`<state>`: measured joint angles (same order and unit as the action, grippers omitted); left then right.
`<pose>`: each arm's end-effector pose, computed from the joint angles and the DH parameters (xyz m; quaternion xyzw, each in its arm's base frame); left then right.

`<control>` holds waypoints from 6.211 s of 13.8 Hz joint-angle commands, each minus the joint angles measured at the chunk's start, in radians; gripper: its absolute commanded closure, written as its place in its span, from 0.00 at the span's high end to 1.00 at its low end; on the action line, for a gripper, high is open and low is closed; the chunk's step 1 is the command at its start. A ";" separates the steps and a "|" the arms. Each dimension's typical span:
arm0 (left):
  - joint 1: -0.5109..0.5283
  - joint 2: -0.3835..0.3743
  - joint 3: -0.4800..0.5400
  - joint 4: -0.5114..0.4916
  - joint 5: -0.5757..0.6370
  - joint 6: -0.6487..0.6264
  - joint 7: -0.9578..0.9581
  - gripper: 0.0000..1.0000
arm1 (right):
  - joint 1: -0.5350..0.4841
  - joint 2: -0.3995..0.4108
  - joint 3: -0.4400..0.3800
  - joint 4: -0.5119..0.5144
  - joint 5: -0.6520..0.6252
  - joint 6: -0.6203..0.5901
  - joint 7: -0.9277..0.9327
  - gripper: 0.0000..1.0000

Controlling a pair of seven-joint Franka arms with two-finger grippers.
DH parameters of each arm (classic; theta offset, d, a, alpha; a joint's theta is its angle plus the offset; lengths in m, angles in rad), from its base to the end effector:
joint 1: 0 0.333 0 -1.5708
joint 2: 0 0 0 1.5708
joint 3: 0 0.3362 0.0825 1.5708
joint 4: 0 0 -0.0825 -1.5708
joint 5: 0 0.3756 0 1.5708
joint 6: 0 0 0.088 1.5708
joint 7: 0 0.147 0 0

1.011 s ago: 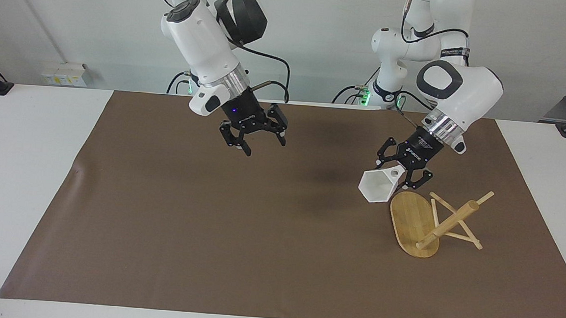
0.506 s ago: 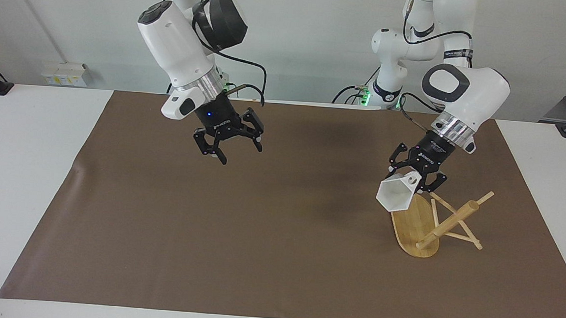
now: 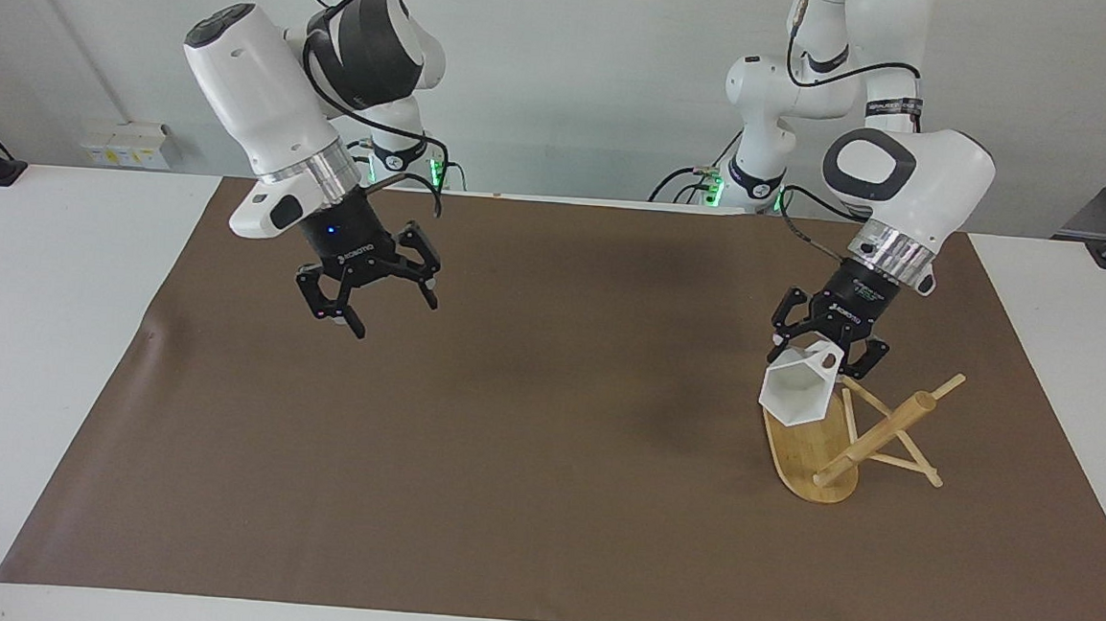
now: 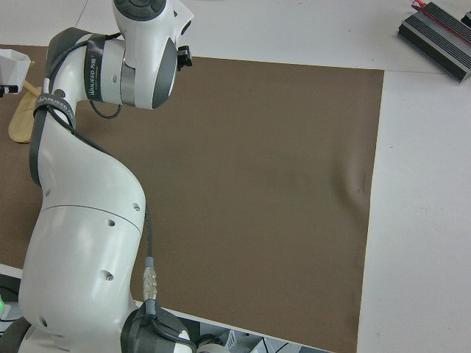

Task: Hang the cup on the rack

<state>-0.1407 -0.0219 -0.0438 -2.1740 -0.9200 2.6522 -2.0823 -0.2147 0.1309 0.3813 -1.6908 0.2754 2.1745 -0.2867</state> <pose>0.5716 -0.0998 0.4440 0.2394 0.8968 -0.1766 0.3275 0.6320 0.1136 0.5439 -0.9600 -0.1577 -0.1858 0.1377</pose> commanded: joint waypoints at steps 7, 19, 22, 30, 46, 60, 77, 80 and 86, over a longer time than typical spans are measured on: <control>-0.017 0.036 -0.004 0.003 0.015 0.091 -0.073 0.00 | -0.019 -0.059 -0.111 -0.013 -0.171 -0.123 -0.086 1.00; -0.013 0.063 -0.002 0.033 0.015 0.132 -0.147 0.00 | -0.019 -0.077 -0.240 -0.006 -0.220 -0.309 -0.054 1.00; -0.005 0.065 -0.002 0.039 0.012 0.135 -0.202 0.00 | -0.017 -0.089 -0.262 -0.003 -0.225 -0.366 -0.037 1.00; -0.011 0.077 -0.004 0.026 0.012 0.196 -0.261 0.00 | -0.017 -0.140 -0.274 -0.003 -0.269 -0.467 0.056 1.00; 0.029 0.057 0.018 0.031 0.020 0.157 -0.274 1.00 | -0.017 -0.191 -0.272 -0.003 -0.269 -0.567 0.233 1.00; 0.214 -0.030 0.018 0.213 0.598 -0.340 0.028 1.00 | -0.015 -0.200 -0.266 -0.009 -0.257 -0.559 0.305 1.00; 0.199 -0.066 0.018 0.307 0.834 -0.676 1.582 1.00 | 0.101 -0.201 -0.414 -0.012 -0.259 -0.564 0.313 1.00; 0.199 -0.072 0.016 0.324 0.837 -0.722 1.839 1.00 | 0.090 -0.201 -0.414 -0.010 -0.259 -0.561 0.311 1.00; 0.197 -0.058 -0.016 0.506 0.957 -1.010 2.088 1.00 | 0.103 -0.201 -0.404 -0.012 -0.259 -0.564 0.305 1.00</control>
<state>0.0667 -0.0907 -0.0517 -1.7389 0.0058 1.7337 -0.0270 -0.1104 -0.0548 -0.0320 -1.6887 0.0278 1.6162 0.0108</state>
